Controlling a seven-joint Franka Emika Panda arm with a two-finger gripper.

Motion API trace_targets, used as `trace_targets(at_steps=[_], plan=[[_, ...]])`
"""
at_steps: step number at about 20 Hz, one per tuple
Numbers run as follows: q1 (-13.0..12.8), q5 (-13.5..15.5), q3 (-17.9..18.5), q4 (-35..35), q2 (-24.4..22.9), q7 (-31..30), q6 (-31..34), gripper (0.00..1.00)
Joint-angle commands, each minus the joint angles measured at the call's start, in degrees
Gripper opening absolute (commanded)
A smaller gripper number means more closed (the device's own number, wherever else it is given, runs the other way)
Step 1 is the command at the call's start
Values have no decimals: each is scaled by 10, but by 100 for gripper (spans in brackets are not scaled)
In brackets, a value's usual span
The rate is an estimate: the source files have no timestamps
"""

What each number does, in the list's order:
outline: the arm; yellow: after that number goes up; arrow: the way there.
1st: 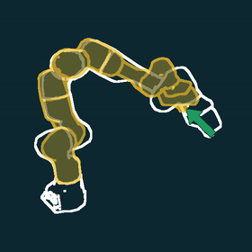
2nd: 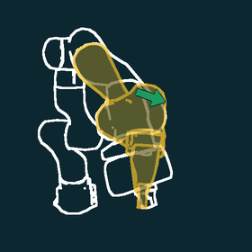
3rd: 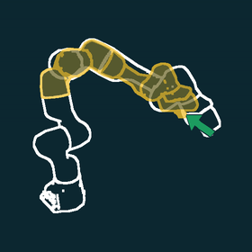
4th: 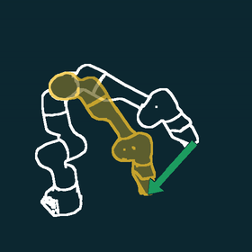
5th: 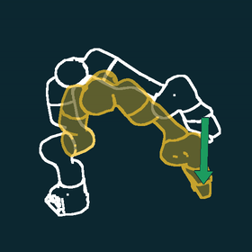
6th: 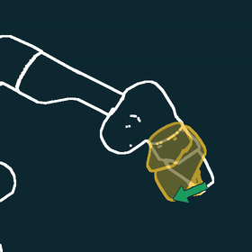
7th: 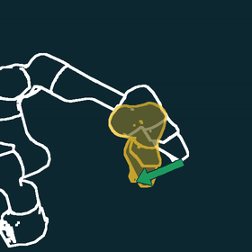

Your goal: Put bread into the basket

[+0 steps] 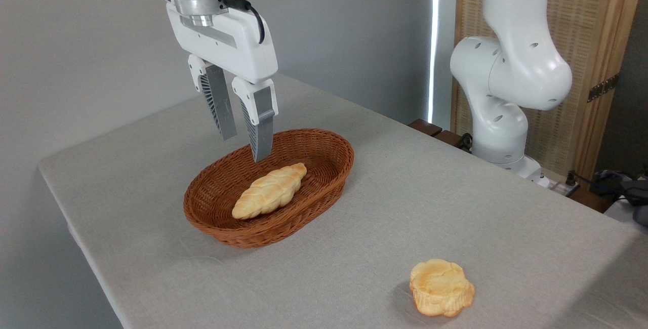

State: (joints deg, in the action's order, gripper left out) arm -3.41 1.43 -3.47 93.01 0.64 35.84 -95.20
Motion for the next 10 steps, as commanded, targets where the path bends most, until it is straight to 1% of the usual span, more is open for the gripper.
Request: trace_targets(at_steps=[1,4,6,7,10], plan=[[8,7,-4,-11,4,11,18,100],[8,5,-2,-6,1,11,15,100],[6,5,6,-3,-1,11,13,100],[0,5,11,-3,-2,11,12,100],[-4,5,14,-2,-3,27,13,100]])
